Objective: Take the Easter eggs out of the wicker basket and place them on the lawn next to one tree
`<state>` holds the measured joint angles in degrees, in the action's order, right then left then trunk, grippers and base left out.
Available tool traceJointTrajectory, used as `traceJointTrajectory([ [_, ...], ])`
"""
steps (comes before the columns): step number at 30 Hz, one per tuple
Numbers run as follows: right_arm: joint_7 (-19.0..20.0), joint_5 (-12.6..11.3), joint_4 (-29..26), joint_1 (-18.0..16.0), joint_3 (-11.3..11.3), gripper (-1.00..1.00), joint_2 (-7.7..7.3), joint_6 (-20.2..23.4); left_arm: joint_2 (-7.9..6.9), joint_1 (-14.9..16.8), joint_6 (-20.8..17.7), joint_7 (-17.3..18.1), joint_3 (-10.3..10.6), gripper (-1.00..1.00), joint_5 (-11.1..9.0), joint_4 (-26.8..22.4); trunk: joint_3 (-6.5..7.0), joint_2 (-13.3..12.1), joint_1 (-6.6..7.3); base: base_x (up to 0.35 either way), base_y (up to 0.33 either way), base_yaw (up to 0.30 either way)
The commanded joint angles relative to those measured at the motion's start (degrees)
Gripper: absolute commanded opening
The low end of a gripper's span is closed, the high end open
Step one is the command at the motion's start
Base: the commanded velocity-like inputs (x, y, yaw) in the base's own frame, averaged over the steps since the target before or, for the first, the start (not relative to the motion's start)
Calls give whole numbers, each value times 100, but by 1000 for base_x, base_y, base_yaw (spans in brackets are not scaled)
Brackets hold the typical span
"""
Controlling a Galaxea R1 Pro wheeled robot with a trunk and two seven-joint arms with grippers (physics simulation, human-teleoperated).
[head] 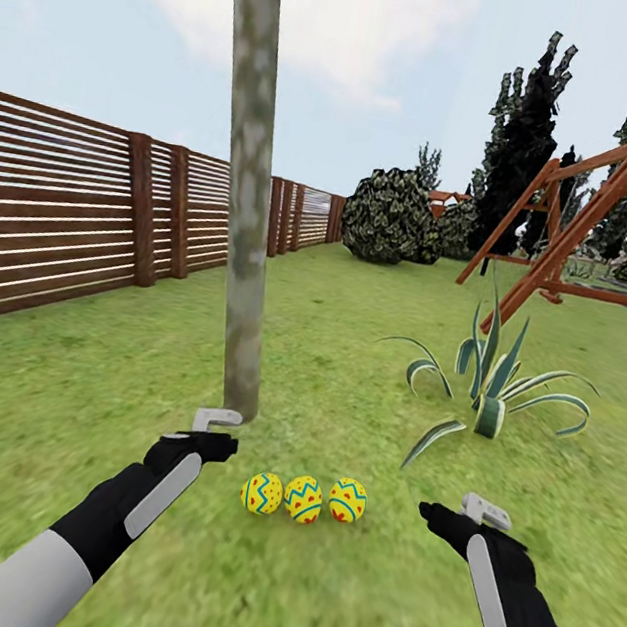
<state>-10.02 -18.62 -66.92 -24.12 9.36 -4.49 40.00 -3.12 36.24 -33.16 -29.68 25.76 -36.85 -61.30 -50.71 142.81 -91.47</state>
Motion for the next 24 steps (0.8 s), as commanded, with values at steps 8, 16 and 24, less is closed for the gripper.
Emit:
traceJointTrajectory([
  [8, -52, -2, 204, 375, -28, 100, 54, -78, -10, -395, 632, 5, 39, 100, -54, 498, 138, -319, 178, 0, 0, 0],
  [16, -48, 6, 1398, 751, -40, 100, 197, -946, 3, -776, 1829, 113, 52, 100, -26, 1669, 281, -640, 353, 0, 0, 0],
  [24, -18, 4, 3070, 790, -35, 100, 222, -2904, 11, -816, 2680, 580, 45, 100, -48, 2962, 425, -961, 529, 0, 0, 0],
])
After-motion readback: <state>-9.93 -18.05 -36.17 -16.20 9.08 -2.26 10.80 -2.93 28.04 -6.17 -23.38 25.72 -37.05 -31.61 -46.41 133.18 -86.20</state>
